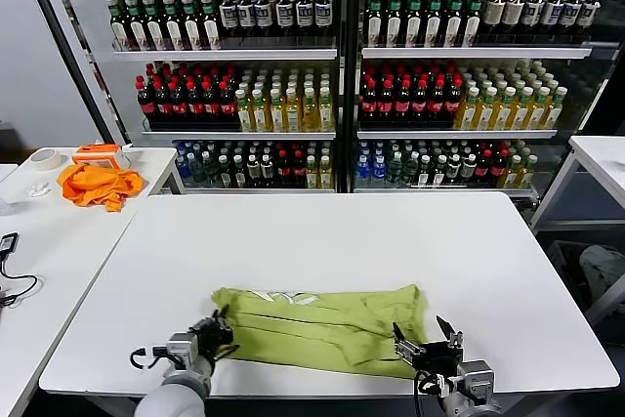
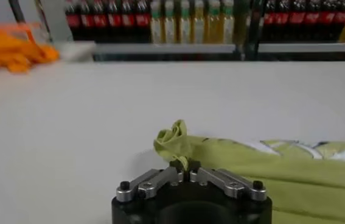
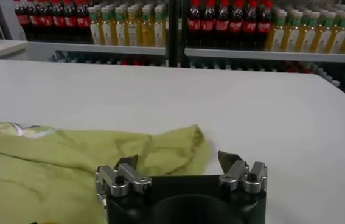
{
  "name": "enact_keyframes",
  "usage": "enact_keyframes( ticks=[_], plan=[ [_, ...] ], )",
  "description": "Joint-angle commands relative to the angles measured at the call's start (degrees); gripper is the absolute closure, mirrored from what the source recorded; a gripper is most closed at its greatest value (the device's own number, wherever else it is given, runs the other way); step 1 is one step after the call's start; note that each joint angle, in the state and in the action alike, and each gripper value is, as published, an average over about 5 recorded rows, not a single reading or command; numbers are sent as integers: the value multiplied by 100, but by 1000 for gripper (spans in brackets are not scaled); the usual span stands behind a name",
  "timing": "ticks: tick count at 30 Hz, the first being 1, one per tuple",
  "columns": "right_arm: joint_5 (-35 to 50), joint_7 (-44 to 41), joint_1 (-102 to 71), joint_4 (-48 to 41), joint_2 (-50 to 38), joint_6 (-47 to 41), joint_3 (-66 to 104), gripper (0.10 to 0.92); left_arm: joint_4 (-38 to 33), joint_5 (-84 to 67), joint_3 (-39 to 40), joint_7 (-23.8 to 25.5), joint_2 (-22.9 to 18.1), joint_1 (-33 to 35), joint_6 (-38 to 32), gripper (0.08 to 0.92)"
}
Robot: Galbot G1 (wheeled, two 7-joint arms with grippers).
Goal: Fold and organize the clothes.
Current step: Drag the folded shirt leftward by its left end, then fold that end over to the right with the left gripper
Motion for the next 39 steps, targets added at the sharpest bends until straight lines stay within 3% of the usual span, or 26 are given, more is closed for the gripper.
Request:
enact_keyframes(
  ticks=[1, 8, 17, 25, 39],
  plan=[
    [9, 16, 100, -70, -8, -6, -29, 203, -253, 1191, -1860, -7, 790, 174, 665, 900],
    [12, 13, 168, -88, -23, -12, -63, 203, -55, 1226, -2627, 191, 1208, 198, 693, 900],
    [1, 29, 138, -59, -5, -26, 20, 203, -1454, -397, -778, 173, 497, 179, 708, 900],
    [-45, 19, 26, -7, 50, -22, 146, 203, -1200, -447, 169, 525, 7, -234, 698, 900],
    [-72, -3, 61, -73, 97, -14, 90, 203, -980, -447, 424, 610, -184, -399, 693, 900]
  ],
)
